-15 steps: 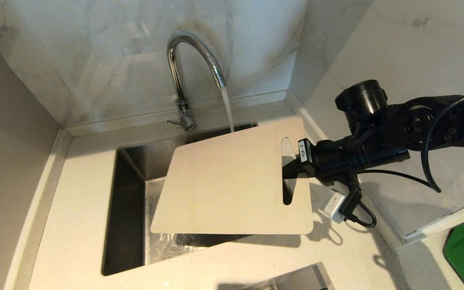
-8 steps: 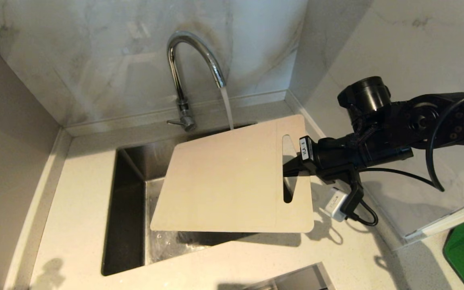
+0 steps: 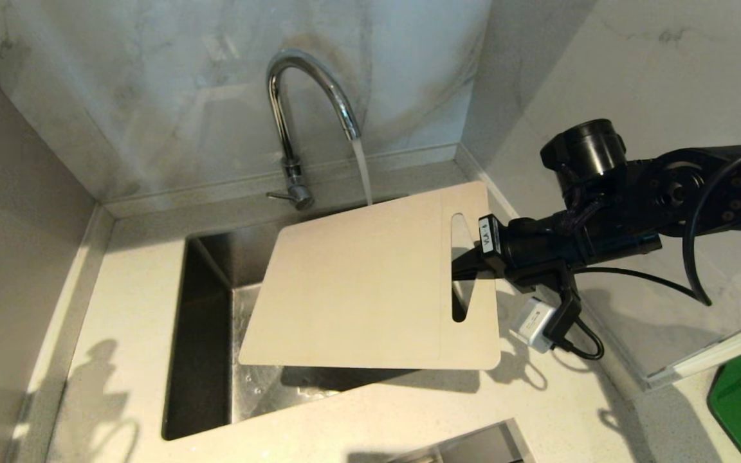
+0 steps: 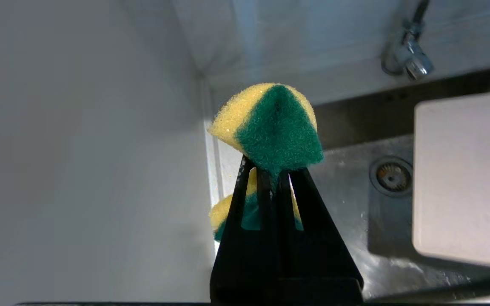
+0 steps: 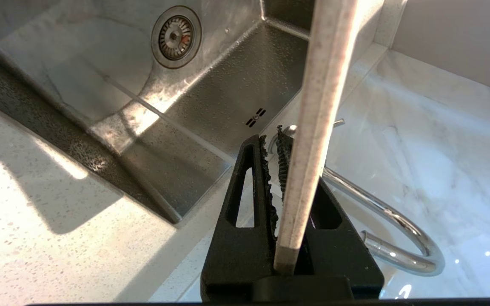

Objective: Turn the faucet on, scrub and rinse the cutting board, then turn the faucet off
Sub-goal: Scrub the cutting board underwater

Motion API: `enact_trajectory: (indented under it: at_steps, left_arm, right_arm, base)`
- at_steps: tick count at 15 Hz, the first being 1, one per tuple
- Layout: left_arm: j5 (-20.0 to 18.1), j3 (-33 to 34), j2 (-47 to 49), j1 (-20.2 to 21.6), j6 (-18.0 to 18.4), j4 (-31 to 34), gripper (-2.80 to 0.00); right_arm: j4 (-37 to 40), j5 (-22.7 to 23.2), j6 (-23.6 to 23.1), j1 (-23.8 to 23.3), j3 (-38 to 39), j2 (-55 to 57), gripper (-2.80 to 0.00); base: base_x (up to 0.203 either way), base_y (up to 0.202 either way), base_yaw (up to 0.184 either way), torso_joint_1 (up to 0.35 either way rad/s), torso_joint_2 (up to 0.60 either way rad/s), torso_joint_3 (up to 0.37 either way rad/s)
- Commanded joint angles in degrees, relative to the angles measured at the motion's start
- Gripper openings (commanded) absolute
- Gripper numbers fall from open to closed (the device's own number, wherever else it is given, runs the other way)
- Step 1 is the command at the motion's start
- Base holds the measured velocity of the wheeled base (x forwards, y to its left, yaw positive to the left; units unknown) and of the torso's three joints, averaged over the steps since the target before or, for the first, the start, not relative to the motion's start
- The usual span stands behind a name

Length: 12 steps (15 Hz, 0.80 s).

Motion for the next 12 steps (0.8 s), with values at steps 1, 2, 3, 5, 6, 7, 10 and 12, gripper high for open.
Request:
enact_trajectory:
  at_steps: [1, 2, 3, 5, 6, 7, 10, 12]
  left_arm:
    - [-0.1, -4.6, 7.6, 1.7, 0.4, 0.0, -2.8]
    - [-0.8, -6.5, 9.7, 3.5, 0.7, 0.0, -2.8]
    - [-2.7, -8.5, 11.7, 6.8, 0.9, 0.0, -2.8]
    - [-8.3, -12.8, 16.3, 13.9, 1.1, 0.0, -2.8]
    - [-11.4, -15.3, 19.3, 16.5, 1.2, 0.0, -2.8]
    - [-13.9, -17.5, 21.9, 17.9, 1.2, 0.1, -2.8]
    - [-17.0, -22.3, 27.9, 17.4, 1.1, 0.7, -2.8]
    - [-16.9, -25.1, 30.6, 14.0, 0.4, 4.0, -2.8]
  right_arm:
    - [0.1, 0.2, -0.9, 0.0, -0.1, 0.1, -2.8]
    - [0.1, 0.2, -0.9, 0.0, 0.0, 0.1, -2.8]
    - [0.1, 0.2, -0.9, 0.0, -0.1, 0.1, -2.8]
    - [0.1, 0.2, -0.9, 0.0, 0.0, 0.3, -2.8]
    - [0.1, 0.2, -0.8, 0.0, -0.1, 0.3, -2.8]
    - [0.1, 0.2, -0.5, 0.0, 0.0, 0.2, -2.8]
    - [0.1, 0.4, -0.2, 0.1, 0.1, 0.1, -2.8]
    - [0.1, 0.5, -0.2, 0.2, 0.3, 0.1, -2.8]
  base:
    - [0.0, 0.0, 0.0, 0.0, 0.0, 0.0]
    - [0.0, 0.0, 0.0, 0.0, 0.0, 0.0]
    - [0.0, 0.0, 0.0, 0.0, 0.0, 0.0]
    - [0.0, 0.0, 0.0, 0.0, 0.0, 0.0]
    - [0.0, 0.0, 0.0, 0.0, 0.0, 0.0]
    - [0.0, 0.0, 0.0, 0.0, 0.0, 0.0]
    - [0.0, 0.0, 0.0, 0.0, 0.0, 0.0]
    - [0.0, 0.0, 0.0, 0.0, 0.0, 0.0]
